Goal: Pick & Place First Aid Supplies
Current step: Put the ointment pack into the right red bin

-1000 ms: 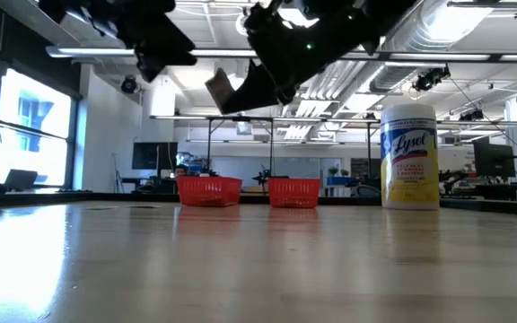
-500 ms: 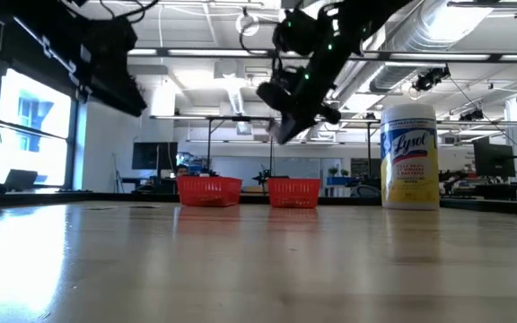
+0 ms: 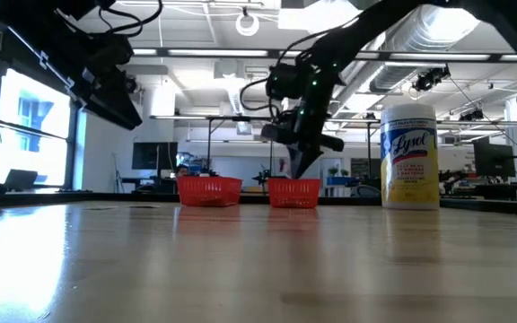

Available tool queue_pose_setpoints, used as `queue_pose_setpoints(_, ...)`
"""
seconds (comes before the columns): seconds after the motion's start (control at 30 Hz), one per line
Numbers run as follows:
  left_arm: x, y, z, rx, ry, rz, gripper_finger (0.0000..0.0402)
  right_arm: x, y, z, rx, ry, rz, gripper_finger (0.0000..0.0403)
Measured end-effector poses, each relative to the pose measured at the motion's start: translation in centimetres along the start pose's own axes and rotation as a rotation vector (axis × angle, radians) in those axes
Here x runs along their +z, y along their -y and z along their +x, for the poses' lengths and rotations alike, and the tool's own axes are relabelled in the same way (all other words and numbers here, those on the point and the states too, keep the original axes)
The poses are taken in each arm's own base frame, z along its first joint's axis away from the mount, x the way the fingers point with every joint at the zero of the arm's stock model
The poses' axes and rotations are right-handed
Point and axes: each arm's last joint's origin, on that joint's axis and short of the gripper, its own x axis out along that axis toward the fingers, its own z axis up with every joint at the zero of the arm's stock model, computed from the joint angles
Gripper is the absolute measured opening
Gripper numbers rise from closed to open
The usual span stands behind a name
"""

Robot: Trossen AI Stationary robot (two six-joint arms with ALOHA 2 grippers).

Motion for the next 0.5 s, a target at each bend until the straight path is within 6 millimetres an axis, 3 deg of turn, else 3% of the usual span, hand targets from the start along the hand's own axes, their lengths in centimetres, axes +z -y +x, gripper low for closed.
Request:
queue_pose_setpoints(0.33, -0.3, -0.2, 0.0, 0.017, -0.029, -0.075, 0.0166, 1.4, 0.7, 1.1, -0.019, -0.079, -0.030, 0.0046)
queue_pose_setpoints(0.5, -1.4, -0.4, 0.5, 0.035, -0.055, -0.110, 0.0166, 1.7, 0.4, -1.1, -0.088, -0.004, -0.096, 0.0071)
